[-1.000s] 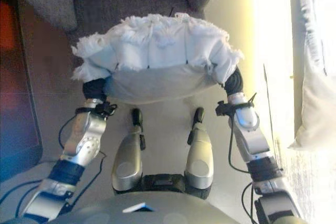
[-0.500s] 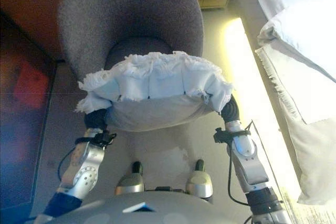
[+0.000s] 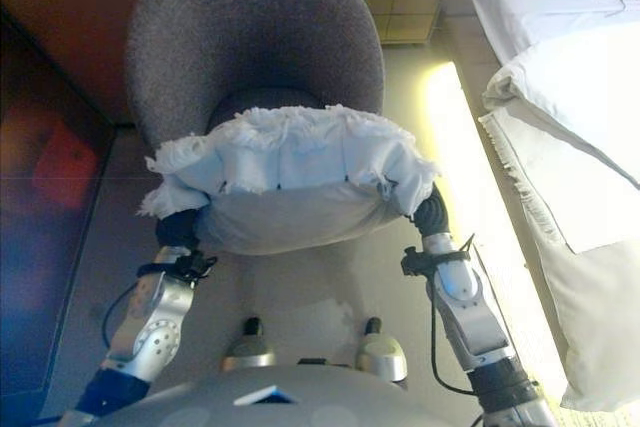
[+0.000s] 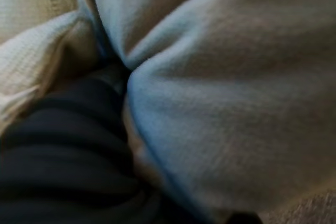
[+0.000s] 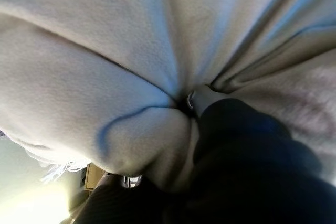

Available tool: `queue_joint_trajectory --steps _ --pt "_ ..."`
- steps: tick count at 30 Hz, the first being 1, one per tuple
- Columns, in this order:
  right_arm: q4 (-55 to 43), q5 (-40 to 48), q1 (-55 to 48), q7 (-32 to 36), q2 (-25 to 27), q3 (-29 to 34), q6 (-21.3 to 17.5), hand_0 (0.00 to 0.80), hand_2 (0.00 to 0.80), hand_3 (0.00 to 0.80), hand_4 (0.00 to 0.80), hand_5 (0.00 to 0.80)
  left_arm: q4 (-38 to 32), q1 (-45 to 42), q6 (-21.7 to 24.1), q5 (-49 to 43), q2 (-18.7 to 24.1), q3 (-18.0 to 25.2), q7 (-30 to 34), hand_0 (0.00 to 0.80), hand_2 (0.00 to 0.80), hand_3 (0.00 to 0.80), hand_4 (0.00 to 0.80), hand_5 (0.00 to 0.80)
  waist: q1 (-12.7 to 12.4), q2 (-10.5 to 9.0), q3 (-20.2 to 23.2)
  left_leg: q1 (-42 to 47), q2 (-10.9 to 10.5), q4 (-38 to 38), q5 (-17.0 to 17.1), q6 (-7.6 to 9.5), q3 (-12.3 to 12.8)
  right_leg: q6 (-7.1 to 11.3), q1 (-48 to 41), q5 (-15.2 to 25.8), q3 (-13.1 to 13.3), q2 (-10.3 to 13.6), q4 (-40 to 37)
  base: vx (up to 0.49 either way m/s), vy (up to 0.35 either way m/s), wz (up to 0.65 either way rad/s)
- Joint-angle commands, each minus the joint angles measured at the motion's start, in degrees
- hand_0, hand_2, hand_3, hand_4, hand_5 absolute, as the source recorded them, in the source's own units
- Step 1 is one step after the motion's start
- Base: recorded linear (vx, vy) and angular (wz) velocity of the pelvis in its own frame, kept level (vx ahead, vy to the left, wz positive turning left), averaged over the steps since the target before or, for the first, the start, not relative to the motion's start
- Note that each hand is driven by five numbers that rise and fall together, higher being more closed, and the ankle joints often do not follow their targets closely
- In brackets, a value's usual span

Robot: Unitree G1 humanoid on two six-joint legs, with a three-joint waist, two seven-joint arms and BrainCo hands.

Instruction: Pick up the cushion and take it to the sofa

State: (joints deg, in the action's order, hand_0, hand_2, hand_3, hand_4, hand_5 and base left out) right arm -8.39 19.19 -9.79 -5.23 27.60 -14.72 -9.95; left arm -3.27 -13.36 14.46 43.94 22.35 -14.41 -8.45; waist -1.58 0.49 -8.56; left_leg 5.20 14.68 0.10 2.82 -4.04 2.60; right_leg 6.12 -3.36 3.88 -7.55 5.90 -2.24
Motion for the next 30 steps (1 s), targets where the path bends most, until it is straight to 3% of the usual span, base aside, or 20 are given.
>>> queue_joint_trajectory --steps 1,2,4,9,13,18,19,20,22,25,28,29,30 --pt "-8.2 0.24 6.3 3.43 1.29 -1.33 -6.53 0.8 0.8 0.8 0.8 0.8 -9.55 2.56 6.45 1.03 -1.29 3.32 2.99 0.8 0.8 0.8 0.8 0.8 -1.58 -2.81 -1.41 -7.46 -1.94 8.84 7.13 -1.14 -6.06 -3.31 -2.84 -3.41 1.5 -0.73 4.91 0.068 -0.27 -0.7" --pt "-8.18 -0.19 6.35 3.26 1.33 -1.7 -7.24 0.8 0.8 0.8 0.8 0.8 -9.87 2.38 6.65 0.98 -1.25 3.55 3.22 0.8 0.8 0.8 0.8 0.8 -2.04 -2.94 -1.97 -9.15 -4.13 10.53 6.1 -0.21 -5.25 -3.77 -3.32 -3.82 1.72 -1.31 5.35 0.075 -0.206 -0.46" --pt "-7.61 -1.59 7.3 1.83 0.91 -2.36 -8.02 0.8 0.8 0.8 0.8 0.8 -9.58 3.7 6.74 1.34 -1.02 3.05 3.26 0.8 0.8 0.8 0.8 0.8 -2.78 -2.35 -3.08 -12.89 -6.58 11.61 7.62 -0.22 -4.01 -4.22 -4.38 -4.71 1.86 -2.59 5.8 0.123 -0.137 -0.13" --pt "-6.78 -3.06 9.99 -1.25 0.21 -4.3 -6.42 0.8 0.8 0.8 0.8 0.8 -8.54 5.81 6.77 0.71 -1.62 1.11 1.59 0.8 0.8 0.8 0.8 0.8 -5.22 -0.11 -3.85 -16.22 -10.04 3.45 14.35 -1.5 -4.76 -4.53 -8.26 -7.44 3.49 -5.53 5.88 0.3 -0.016 -0.12" --pt "-7.54 -3.49 7.96 -0.2 0.26 -4.08 -6.32 0.8 0.8 0.8 0.8 0.8 -9.14 3.95 7.21 1.04 -2.18 0.94 1.87 0.8 0.8 0.8 0.8 0.8 -6.89 0.52 -3.56 -18.85 -8.51 -2.16 18.89 -3.02 -4.37 -4.93 -11.4 -11.22 4.53 -5.86 7.38 0.488 0.09 0.55" --pt "-8.49 -1.8 5.89 1.44 1.52 -2.27 -7.06 0.8 0.8 0.8 0.8 0.8 -9.24 3.01 7.71 1.51 -2.49 0.78 3.11 0.8 0.8 0.8 0.8 0.8 -7.03 0.7 -3.32 -20.62 -4.99 -1.5 20.08 -4.03 -4.94 -4.55 -13.02 -17.15 5.39 -4.89 11.56 0.517 0.182 0.35" --pt "-8.4 -1.49 5.99 1.35 1.85 -2.1 -7.48 0.8 0.8 0.8 0.8 0.8 -8.79 3.5 7.84 1.72 -2.29 0.81 3.53 0.8 0.8 0.8 0.8 0.8 -7.06 0.64 -3.18 -21.12 -4.19 -1.25 19.23 -4.27 -3.47 -4.0 -13.47 -18.3 4.76 -3.9 12.71 0.511 0.237 -0.25" --pt "-8.21 -0.94 6.03 1.69 1.88 -1.64 -7.52 0.8 0.8 0.8 0.8 0.8 -8.44 4.04 7.31 1.91 -2.23 0.89 3.4 0.8 0.8 0.8 0.8 0.8 -6.72 -0.08 -2.64 -20.45 -4.24 -1.29 16.07 -3.56 -1.31 -2.85 -13.8 -17.9 4.1 -2.2 13.38 0.53 0.252 -0.48" --pt "-8.61 0.31 5.71 2.12 1.98 -0.87 -6.94 0.8 0.8 0.8 0.8 0.8 -8.28 4.47 6.47 2.22 -1.77 1.0 2.91 0.8 0.8 0.8 0.8 0.8 -6.55 -1.41 -1.45 -19.87 -5.6 0.01 13.28 -2.1 -0.47 -1.06 -14.64 -15.79 4.36 -0.01 14.8 0.492 0.247 -0.81" --pt "-10.0 1.62 3.68 2.46 1.17 0.62 -6.59 0.8 0.8 0.8 0.8 0.8 -9.23 3.34 6.23 0.84 -1.22 1.17 3.97 0.8 0.8 0.8 0.8 0.8 -7.2 -4.31 1.4 -20.53 -9.28 4.14 8.8 1.87 1.19 2.51 -15.94 -6.6 4.95 3.14 18.85 0.491 0.231 -0.53" --pt "-10.17 0.61 2.99 2.85 -0.8 0.66 -7.49 0.8 0.8 0.8 0.8 0.8 -9.43 2.67 6.66 -0.12 -0.47 1.66 4.39 0.8 0.8 0.8 0.8 0.8 -8.02 -5.57 3.45 -19.4 -12.5 4.62 6.87 4.25 0.4 3.89 -14.06 1.9 5.5 4.59 22.75 0.407 0.137 -0.52" --pt "-10.14 0.36 3.06 2.92 -1.2 0.53 -7.66 0.8 0.8 0.8 0.8 0.8 -9.39 2.8 6.66 -0.14 -0.24 1.81 4.32 0.8 0.8 0.8 0.8 0.8 -8.12 -5.69 3.78 -19.27 -12.96 4.69 6.52 4.53 0.24 3.98 -13.66 2.45 5.47 4.71 23.2 0.407 0.119 -0.35" --pt "-9.79 -0.15 3.83 2.69 -1.98 -0.06 -7.51 0.8 0.8 0.8 0.8 0.8 -9.08 3.34 6.36 -0.31 -0.17 2.29 4.08 0.8 0.8 0.8 0.8 0.8 -7.82 -5.44 4.25 -18.11 -13.73 4.34 5.91 5.09 0.12 3.64 -11.32 3.95 6.6 3.51 24.47 0.365 0.096 -0.33"
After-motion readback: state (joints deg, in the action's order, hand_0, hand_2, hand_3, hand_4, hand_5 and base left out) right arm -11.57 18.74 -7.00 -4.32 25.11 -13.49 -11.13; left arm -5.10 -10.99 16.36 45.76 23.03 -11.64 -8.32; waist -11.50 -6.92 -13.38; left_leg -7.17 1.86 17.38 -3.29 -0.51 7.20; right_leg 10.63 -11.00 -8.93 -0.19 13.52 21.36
